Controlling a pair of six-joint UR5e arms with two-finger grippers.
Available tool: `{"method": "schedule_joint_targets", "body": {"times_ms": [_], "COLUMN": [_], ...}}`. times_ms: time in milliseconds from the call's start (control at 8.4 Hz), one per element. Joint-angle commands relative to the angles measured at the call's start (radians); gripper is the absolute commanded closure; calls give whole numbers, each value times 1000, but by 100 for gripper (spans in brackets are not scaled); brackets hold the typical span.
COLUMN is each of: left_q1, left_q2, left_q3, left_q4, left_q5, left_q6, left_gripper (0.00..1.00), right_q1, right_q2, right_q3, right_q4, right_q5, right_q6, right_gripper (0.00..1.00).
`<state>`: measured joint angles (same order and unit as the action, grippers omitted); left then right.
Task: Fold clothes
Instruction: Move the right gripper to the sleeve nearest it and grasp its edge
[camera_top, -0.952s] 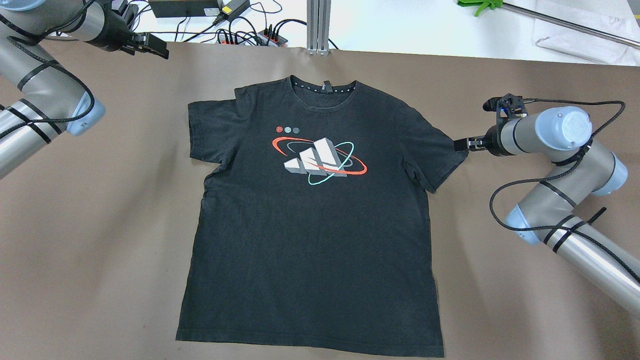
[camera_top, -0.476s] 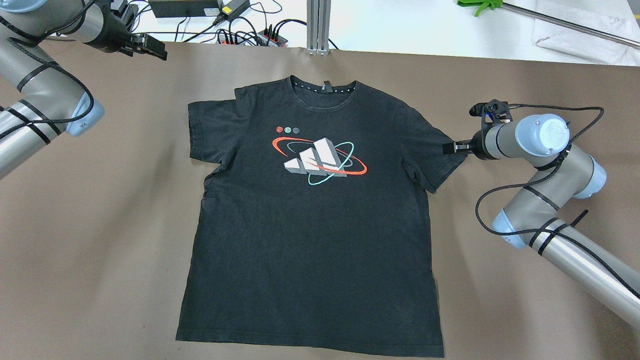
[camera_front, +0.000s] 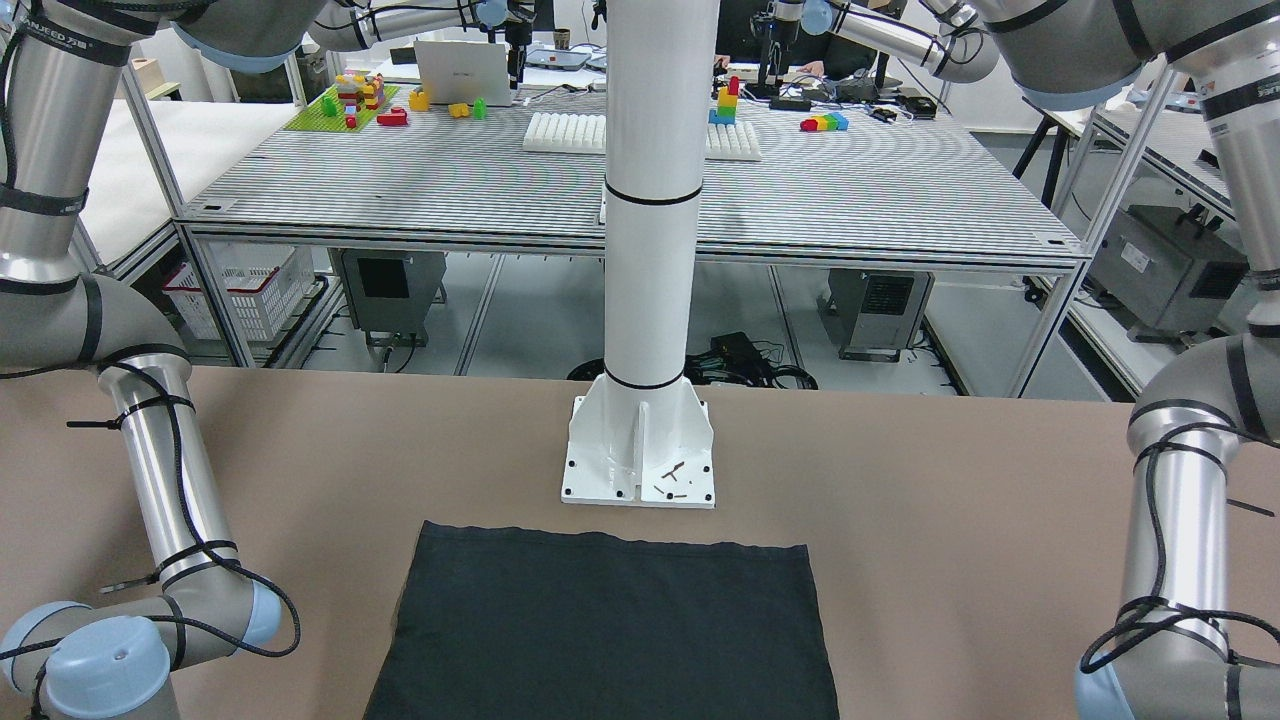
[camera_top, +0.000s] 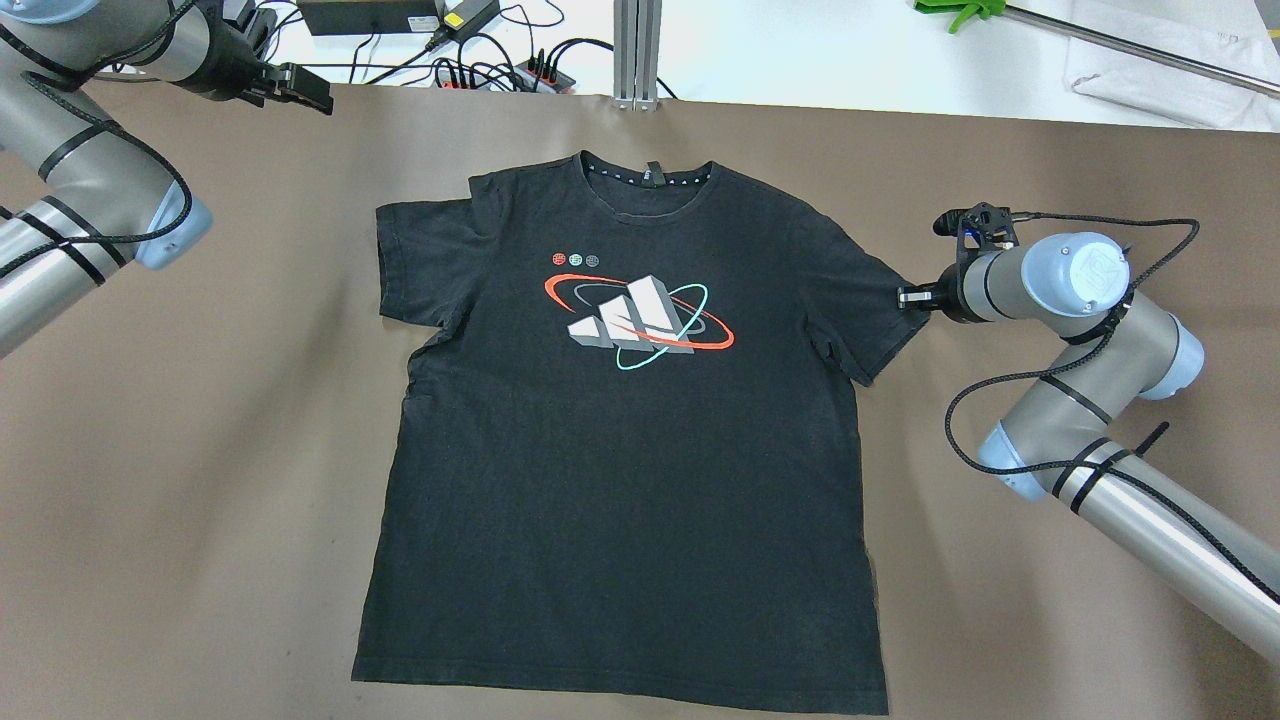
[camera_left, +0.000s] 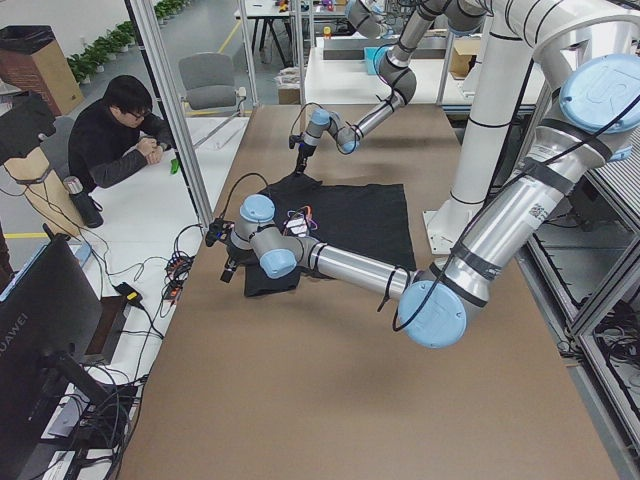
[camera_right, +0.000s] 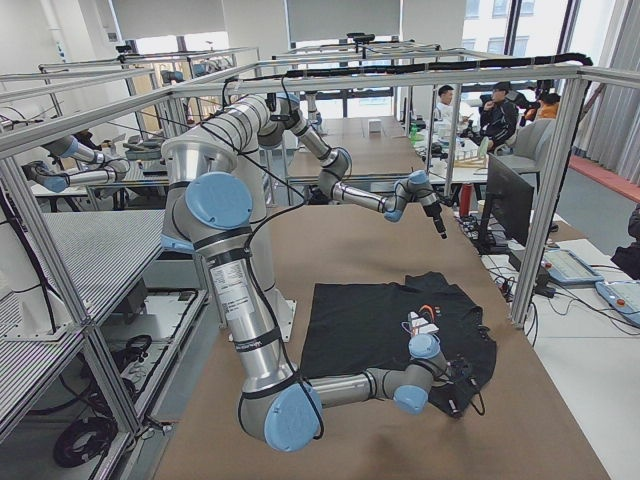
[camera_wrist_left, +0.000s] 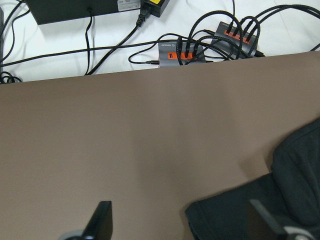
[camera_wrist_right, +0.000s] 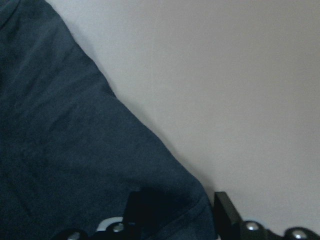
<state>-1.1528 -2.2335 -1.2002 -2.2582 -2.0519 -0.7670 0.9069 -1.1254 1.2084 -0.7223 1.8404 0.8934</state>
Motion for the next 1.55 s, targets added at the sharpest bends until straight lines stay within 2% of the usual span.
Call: {"method": "schedule_joint_targets", "body": {"times_ms": [0, 357, 595, 714, 952, 1190, 1429], "left_q1": [1, 1, -1, -1, -1, 1, 19], "left_q2": [-9, -21, -21, -21, -20, -21, -28], "left_q3": [1, 14, 14, 16, 22, 31, 42], "left_q4": [2, 2, 0, 0, 0, 0, -1], "left_q5": [3, 3, 3, 3, 3, 16, 48], "left_q6": [-5, -5, -5, -3, -3, -3, -3], "left_gripper": [6, 6, 6, 6, 6, 6, 6], "right_q1": [0, 9, 30, 32, 30, 14, -49], "right_q2": [-5, 1, 3, 27, 151, 196, 255], "right_q3": [5, 31, 98, 133, 135, 126, 83], "right_q4": [0, -6, -34, -60, -132, -147, -151], "right_q5": [2, 31, 83, 92, 99, 83, -17], "right_q6": [-5, -4, -2, -1, 2, 1, 21], "right_gripper": [100, 100, 100, 100, 100, 100, 100]}}
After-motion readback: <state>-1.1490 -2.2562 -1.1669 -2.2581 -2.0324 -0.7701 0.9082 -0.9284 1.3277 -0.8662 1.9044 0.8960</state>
